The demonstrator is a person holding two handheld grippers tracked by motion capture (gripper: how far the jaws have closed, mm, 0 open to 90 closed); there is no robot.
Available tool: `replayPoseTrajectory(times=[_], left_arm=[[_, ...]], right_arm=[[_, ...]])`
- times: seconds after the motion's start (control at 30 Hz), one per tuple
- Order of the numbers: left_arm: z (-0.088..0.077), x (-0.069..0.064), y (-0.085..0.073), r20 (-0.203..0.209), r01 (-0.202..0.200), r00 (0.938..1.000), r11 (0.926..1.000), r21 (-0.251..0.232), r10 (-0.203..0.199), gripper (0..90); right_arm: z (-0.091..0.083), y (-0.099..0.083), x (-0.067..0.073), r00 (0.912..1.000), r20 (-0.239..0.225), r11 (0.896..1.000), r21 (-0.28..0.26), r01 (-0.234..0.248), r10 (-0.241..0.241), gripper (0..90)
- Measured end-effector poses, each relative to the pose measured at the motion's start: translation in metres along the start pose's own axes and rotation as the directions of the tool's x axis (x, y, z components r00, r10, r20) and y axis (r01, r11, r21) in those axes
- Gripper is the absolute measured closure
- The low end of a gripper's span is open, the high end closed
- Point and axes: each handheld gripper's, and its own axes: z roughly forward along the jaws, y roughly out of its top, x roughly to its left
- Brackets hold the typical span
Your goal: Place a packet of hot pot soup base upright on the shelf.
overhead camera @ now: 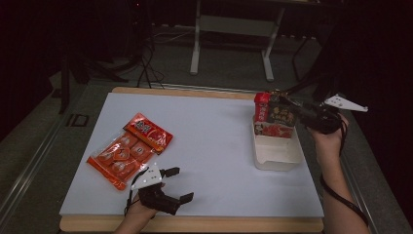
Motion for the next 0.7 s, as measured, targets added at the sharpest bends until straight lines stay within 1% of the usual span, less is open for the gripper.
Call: replayPoseTrajectory(times=[0.03, 0.1, 0.13, 0.17, 0.2, 0.23, 0.27, 0.3, 0.33, 0.37, 0.43, 0.47, 0.5, 0.53, 0.57, 0.6, 0.63, 0.7], left_arm=[[0.0, -0.001, 0.001, -0.004, -0.008, 1.0, 1.0, 0.0, 0.008, 4.1], [0.0, -0.002, 0.002, -0.006, -0.013, 0.9999, 0.9998, 0.017, 0.013, 4.4], [-0.001, -0.002, 0.003, 0.003, -0.01, 0.9999, 0.9997, 0.021, 0.01, 4.5], [-0.001, -0.003, 0.003, 0.002, -0.009, 1.0, 0.9997, 0.023, 0.009, 4.4], [-0.001, -0.003, 0.003, -0.006, -0.01, 0.9999, 0.9995, 0.031, 0.01, 4.5], [-0.001, -0.004, 0.003, -0.01, -0.003, 0.9999, 0.9991, 0.043, 0.003, 4.3], [-0.001, -0.004, 0.004, -0.015, 0.009, 0.9999, 0.9979, 0.064, -0.008, 4.3], [-0.001, -0.004, 0.004, -0.017, 0.014, 0.9998, 0.9968, 0.078, -0.013, 4.3], [-0.002, -0.003, 0.005, -0.023, 0.019, 0.9996, 0.9955, 0.093, -0.016, 3.1], [-0.002, -0.003, 0.006, -0.029, 0.02, 0.9994, 0.9942, 0.105, -0.017, 3.1], [-0.005, -0.002, 0.008, -0.04, 0.021, 0.9991, 0.9937, 0.11, -0.017, 3.1], [-0.006, -0.001, 0.01, -0.051, 0.016, 0.9986, 0.9931, 0.116, -0.01, 3.1], [-0.011, 0.001, 0.013, -0.067, 0.002, 0.9978, 0.9945, 0.105, 0.005, 3.2], [-0.011, 0.001, 0.013, -0.067, 0.002, 0.9978, 0.9945, 0.105, 0.005, 3.2], [-0.014, 0.002, 0.015, -0.077, 0.001, 0.997, 0.9955, 0.095, 0.007, 3.2], [-0.018, 0.003, 0.017, -0.082, -0.001, 0.9966, 0.9963, 0.086, 0.008, 3.3], [-0.021, 0.005, 0.019, -0.075, 0.003, 0.9972, 0.9972, 0.075, 0.002, 3.3], [-0.028, 0.007, 0.022, -0.095, -0.008, 0.9954, 0.9978, 0.066, 0.014, 3.8]], right_arm=[[0.0, 0.0, 0.0, 1.0, 0.0, 1.0, 0.0, 0.0, 0.0, 39.2], [-0.005, 0.005, 0.005, 0.9998, -0.01, 1.0, -0.008, 0.016, -0.016, 37.9], [-0.008, 0.008, 0.008, 0.9995, -0.003, 1.0, -0.007, 0.03, -0.03, 36.1], [-0.012, 0.011, 0.012, 0.9992, -0.007, 0.999, -0.015, 0.038, -0.038, 35.5], [-0.014, 0.013, 0.014, 0.9992, -0.018, 0.999, -0.018, 0.035, -0.036, 35.3], [-0.019, 0.016, 0.021, 0.9988, -0.02, 0.998, -0.036, 0.045, -0.045, 32.0], [-0.019, 0.016, 0.021, 0.9988, -0.02, 0.998, -0.036, 0.045, -0.045, 32.0], [-0.022, 0.017, 0.024, 0.9984, -0.033, 0.998, -0.045, 0.045, -0.046, 30.8], [-0.026, 0.018, 0.032, 0.9977, -0.052, 0.998, -0.052, 0.042, -0.045, 26.5], [-0.026, 0.018, 0.032, 0.9977, -0.052, 0.998, -0.052, 0.042, -0.045, 26.5], [-0.028, 0.017, 0.039, 0.9967, -0.065, 0.998, -0.052, 0.045, -0.049, 22.5], [-0.03, 0.016, 0.043, 0.9961, -0.076, 0.998, -0.049, 0.041, -0.044, 19.9], [-0.032, 0.011, 0.052, 0.9947, -0.093, 0.998, -0.055, 0.04, -0.045, 16.9], [-0.032, 0.011, 0.052, 0.9947, -0.093, 0.998, -0.055, 0.04, -0.045, 16.9], [-0.033, 0.008, 0.056, 0.9934, -0.107, 0.998, -0.051, 0.037, -0.042, 15.1], [-0.036, 0.002, 0.065, 0.9911, -0.127, 0.998, -0.056, 0.031, -0.037, 13.1], [-0.036, 0.002, 0.065, 0.9911, -0.127, 0.998, -0.056, 0.031, -0.037, 13.1], [-0.037, -0.004, 0.074, 0.9875, -0.153, 0.998, -0.053, 0.031, -0.039, 10.5]])
